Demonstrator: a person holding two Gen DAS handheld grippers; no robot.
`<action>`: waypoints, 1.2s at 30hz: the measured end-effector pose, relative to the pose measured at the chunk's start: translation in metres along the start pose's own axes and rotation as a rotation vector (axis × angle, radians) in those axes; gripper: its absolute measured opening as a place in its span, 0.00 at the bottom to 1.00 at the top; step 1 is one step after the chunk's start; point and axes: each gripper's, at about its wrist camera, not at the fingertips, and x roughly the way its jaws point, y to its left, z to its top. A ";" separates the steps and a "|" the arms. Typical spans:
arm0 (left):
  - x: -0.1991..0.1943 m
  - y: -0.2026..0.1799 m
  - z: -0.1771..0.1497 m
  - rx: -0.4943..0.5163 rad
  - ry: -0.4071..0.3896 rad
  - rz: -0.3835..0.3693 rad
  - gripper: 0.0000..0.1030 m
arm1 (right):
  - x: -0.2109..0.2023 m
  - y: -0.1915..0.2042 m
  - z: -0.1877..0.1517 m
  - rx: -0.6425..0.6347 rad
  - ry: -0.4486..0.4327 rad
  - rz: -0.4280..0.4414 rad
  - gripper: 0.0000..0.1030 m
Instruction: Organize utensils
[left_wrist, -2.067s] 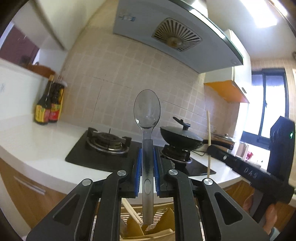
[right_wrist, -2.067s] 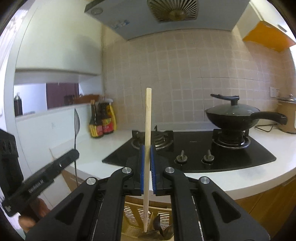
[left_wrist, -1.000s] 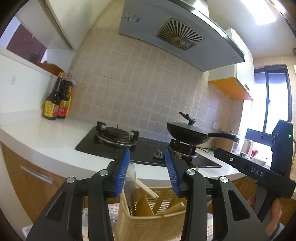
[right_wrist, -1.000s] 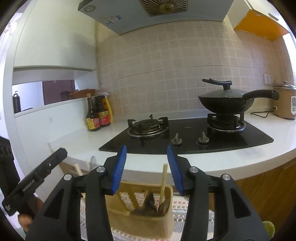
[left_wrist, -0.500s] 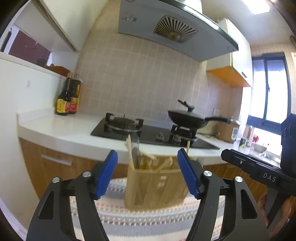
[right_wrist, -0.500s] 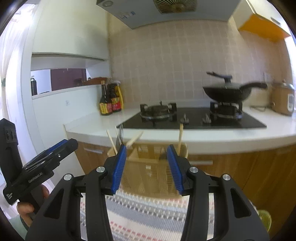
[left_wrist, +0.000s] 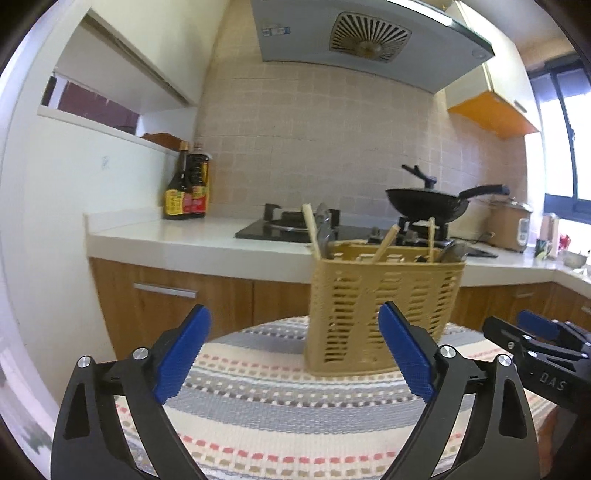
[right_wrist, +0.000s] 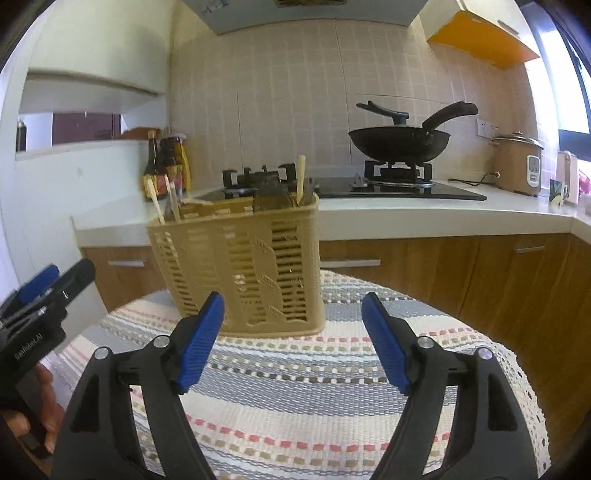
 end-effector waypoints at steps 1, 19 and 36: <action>0.001 0.001 -0.001 0.002 0.001 0.006 0.90 | 0.002 -0.001 -0.001 0.006 0.013 0.010 0.72; 0.009 -0.007 -0.008 0.062 0.036 0.042 0.91 | 0.007 0.008 0.002 -0.034 0.021 0.013 0.78; 0.010 -0.011 -0.008 0.072 0.039 0.038 0.92 | 0.011 0.006 0.002 -0.025 0.041 0.015 0.83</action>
